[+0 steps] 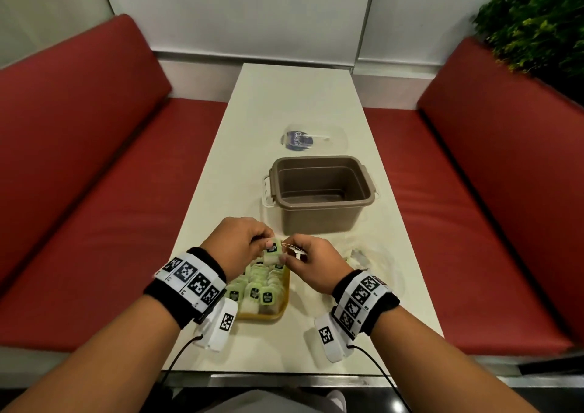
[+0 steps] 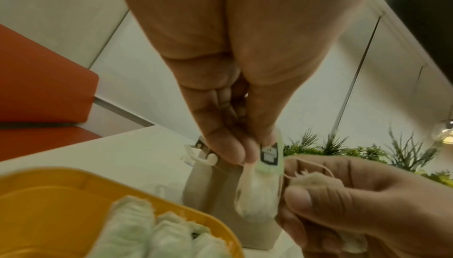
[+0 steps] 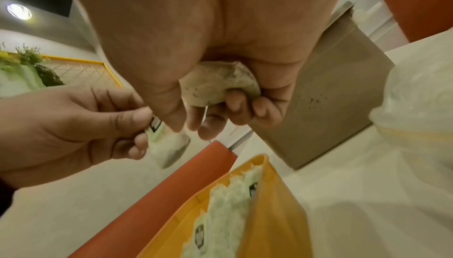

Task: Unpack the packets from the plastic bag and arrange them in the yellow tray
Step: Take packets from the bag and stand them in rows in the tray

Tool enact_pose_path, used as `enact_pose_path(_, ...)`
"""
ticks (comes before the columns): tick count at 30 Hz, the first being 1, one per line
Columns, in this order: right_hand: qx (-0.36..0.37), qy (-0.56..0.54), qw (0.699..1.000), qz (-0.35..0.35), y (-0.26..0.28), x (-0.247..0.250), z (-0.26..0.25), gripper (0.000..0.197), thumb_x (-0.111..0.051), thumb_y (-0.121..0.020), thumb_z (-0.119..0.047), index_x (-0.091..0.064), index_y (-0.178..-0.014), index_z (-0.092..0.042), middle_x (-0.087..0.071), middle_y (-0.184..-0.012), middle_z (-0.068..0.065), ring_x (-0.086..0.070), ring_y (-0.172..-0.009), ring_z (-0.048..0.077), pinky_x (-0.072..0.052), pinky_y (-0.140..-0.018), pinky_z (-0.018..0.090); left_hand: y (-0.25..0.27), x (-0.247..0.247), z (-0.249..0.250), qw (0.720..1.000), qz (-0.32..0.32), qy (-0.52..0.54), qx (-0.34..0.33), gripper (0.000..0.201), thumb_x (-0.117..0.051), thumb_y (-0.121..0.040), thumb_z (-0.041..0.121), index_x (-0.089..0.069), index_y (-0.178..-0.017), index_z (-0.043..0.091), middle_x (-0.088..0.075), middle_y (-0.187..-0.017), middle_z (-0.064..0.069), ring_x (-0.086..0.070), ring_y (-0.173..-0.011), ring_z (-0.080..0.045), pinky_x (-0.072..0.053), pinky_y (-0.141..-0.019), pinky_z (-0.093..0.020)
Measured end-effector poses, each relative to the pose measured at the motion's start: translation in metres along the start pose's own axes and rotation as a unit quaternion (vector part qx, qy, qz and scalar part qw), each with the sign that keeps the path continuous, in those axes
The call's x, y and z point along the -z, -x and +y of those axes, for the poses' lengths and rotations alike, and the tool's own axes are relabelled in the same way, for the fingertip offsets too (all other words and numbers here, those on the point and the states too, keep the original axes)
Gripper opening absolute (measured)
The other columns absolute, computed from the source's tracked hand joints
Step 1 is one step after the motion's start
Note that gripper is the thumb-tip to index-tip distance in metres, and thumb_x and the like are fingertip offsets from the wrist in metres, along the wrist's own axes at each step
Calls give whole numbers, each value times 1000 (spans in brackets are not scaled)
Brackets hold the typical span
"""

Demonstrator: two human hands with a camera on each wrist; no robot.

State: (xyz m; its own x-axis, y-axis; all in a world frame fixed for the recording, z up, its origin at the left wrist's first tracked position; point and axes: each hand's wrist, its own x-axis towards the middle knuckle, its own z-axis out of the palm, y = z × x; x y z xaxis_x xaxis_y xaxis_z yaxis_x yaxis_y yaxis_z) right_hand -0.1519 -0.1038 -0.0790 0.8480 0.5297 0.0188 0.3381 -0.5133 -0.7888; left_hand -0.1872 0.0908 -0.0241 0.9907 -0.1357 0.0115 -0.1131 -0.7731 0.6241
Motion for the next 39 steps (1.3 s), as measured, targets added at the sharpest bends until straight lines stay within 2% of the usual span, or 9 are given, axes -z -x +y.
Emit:
enact_pose_path(3, -40, 35, 999, -9, 0, -15, 4, 11, -63, -92, -24, -62, -103, -21, -68, -97, -4, -62, -90, 17, -51, -81, 32, 10, 11, -20, 990, -72, -107, 53, 16, -66, -91, 20, -73, -105, 20, -72, -97, 3, -64, -88, -11, -41, -76, -17)
enact_pose_path(7, -86, 84, 992, -23, 2, -29, 6, 19, -59, -92, -23, -57, -110, -17, -68, -99, 5, -56, -82, 20, -42, -71, 27, 26, 5, -45, 960, -187, -178, 107, 25, -65, -92, 22, -69, -116, 21, -69, -113, 3, -62, -105, -13, -41, -83, -17)
enact_pose_path(11, -138, 95, 986, -22, 4, -33, 4, 35, -61, -87, -23, -50, -121, -20, -68, -91, 6, -64, -84, 24, -53, -74, 35, 30, -17, -63, 941, -251, -183, 137, 29, -63, -93, 20, -66, -122, 18, -67, -119, 0, -62, -108, -16, -40, -80, -16)
enact_pose_path(15, -150, 111, 982, -29, 5, -32, 4, 35, -61, -87, -21, -49, -120, -22, -68, -85, 4, -65, -80, 23, -56, -75, 41, 29, -35, -76, 956, -185, -164, 157, 13, -65, -90, 16, -65, -102, 22, -64, -88, 8, -62, -88, -15, -42, -67, -18)
enact_pose_path(17, -146, 123, 981, -42, 6, -29, 3, 33, -61, -88, -21, -52, -120, -20, -70, -91, 5, -65, -85, 23, -55, -79, 39, 28, -39, -79, 956, -168, -155, 182, 20, -72, -84, 19, -55, -89, 26, -59, -79, 9, -60, -79, -14, -41, -60, -20)
enact_pose_path(23, -155, 112, 980, -46, 12, -32, 6, 30, -64, -89, -20, -60, -119, -19, -71, -98, 6, -67, -92, 20, -55, -85, 37, 27, -45, -76, 930, -210, -232, 194, 64, -87, -68, 32, -47, -115, 15, -60, -100, -1, -61, -93, -22, -51, -74, -30)
enact_pose_path(32, -158, 114, 980, -44, 14, -36, 12, 33, -63, -90, -18, -58, -123, -21, -71, -106, 8, -66, -99, 22, -54, -87, 33, 29, -56, -77, 953, -171, -151, 200, 77, -87, -65, 27, -42, -125, 12, -63, -109, -3, -63, -100, -24, -53, -84, -33)
enact_pose_path(36, -175, 109, 978, -42, 15, -36, 9, 32, -62, -90, -22, -48, -118, -18, -69, -97, 8, -64, -87, 25, -52, -75, 35, 29, -52, -75, 952, -176, -150, 199, 77, -87, -64, 28, -41, -123, 10, -61, -106, -2, -62, -96, -23, -52, -78, -32)
enact_pose_path(39, -175, 83, 981, -4, 15, -35, 5, 21, -57, -89, -19, -39, -100, -15, -59, -81, 3, -54, -69, 20, -40, -58, 31, 28, -41, -77, 951, -179, -156, 197, 73, -88, -62, 40, -40, -112, 17, -56, -91, 6, -58, -84, -17, -44, -68, -28)
